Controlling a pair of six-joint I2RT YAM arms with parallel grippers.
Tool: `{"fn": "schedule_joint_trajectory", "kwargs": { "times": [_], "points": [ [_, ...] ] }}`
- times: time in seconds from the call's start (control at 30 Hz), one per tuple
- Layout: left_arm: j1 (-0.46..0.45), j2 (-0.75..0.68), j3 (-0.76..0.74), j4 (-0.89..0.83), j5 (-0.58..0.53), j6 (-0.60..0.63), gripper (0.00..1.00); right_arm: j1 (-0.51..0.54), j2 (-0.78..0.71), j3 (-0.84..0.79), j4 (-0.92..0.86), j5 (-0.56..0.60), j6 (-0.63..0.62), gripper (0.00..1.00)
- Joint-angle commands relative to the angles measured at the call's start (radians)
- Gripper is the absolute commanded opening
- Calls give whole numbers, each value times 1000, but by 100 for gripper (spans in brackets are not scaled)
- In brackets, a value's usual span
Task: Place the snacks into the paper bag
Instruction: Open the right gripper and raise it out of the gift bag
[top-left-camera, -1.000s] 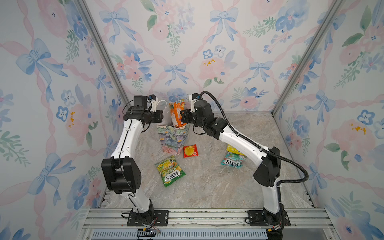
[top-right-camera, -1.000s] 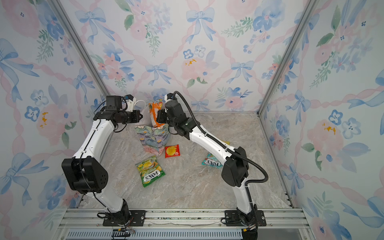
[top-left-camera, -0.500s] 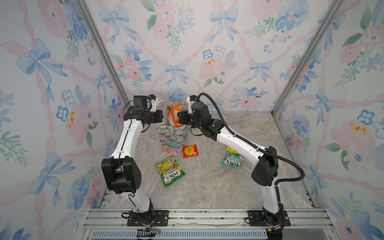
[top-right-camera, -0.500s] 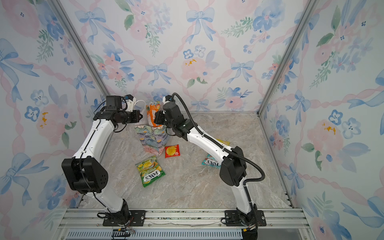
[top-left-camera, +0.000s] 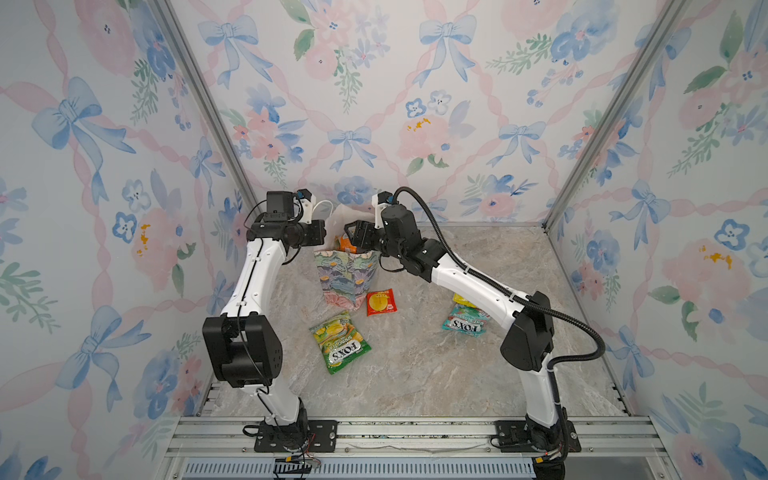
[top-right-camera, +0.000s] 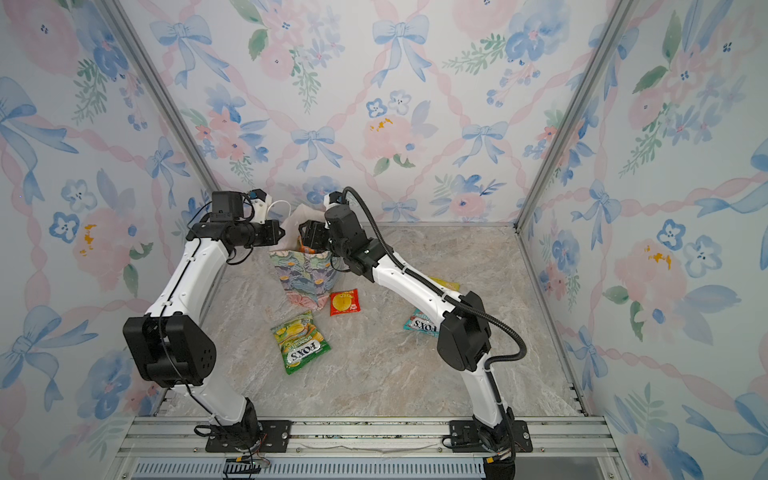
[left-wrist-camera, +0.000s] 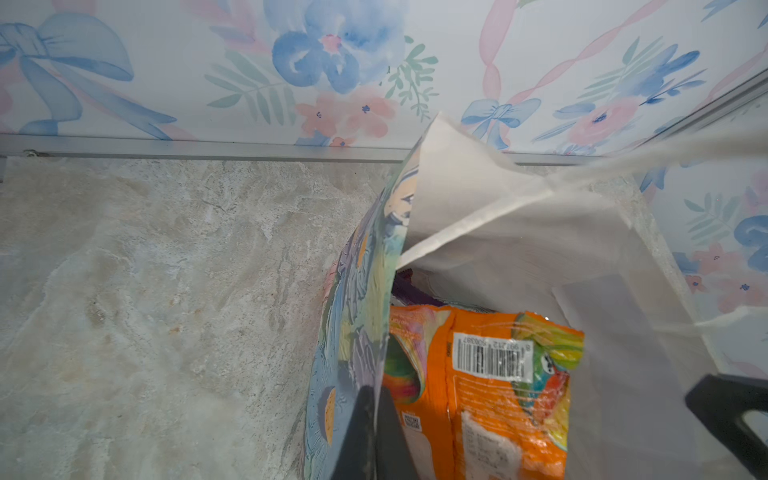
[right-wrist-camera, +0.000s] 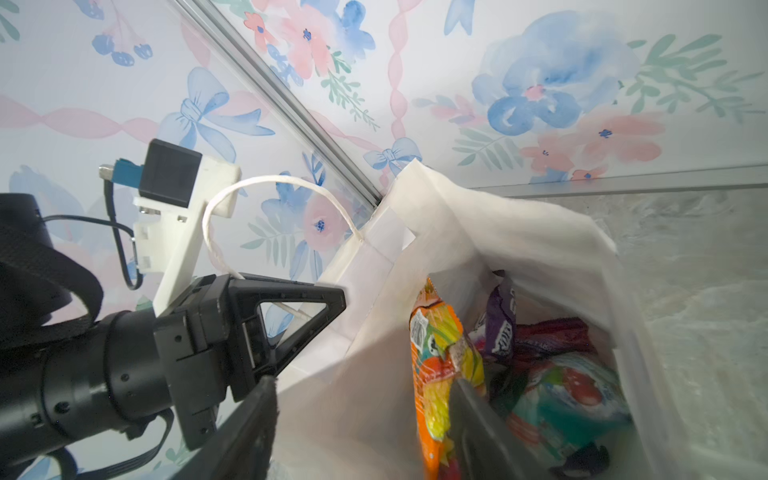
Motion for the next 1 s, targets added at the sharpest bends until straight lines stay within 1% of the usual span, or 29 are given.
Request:
{"fn": "schedule_joint_trajectory", "kwargs": {
  "times": [0.0,0.07,0.1,0.2,0.27,0.5,0.63,0.77,0.87,0.97],
  "points": [
    [8,-15,-13,-11,6,12,0,-5,-52,25,18,6,-35,77],
    [8,-13,-14,-11,6,12,0,-9,-64,29,18,-1,-43,83],
    [8,-13,-14,-11,6,12,0,-10,-70,35,14,-10,-75,86],
    [8,-13,-13,-11,6,12,0,-19,-87,49,1,-37,-96,94],
    [10,-12,-14,-11,6,11,0,-27,-102,51,-3,-71,-93,97],
    [9,-11,-13,-11,6,12,0,-54,-183,-1,35,-219,-65,99],
    [11,-10,-14,-11,5,12,0,-65,-260,-52,2,-250,-103,99],
    [9,-14,-15,-11,-2,12,0,-91,-378,-182,-71,-230,-156,99],
    [9,-10,-16,-11,-3,12,0,-118,-512,-362,-93,-169,-178,99],
    [10,-8,-16,-11,-2,11,0,-158,-646,-585,-109,-85,-173,99]
  ]
}}
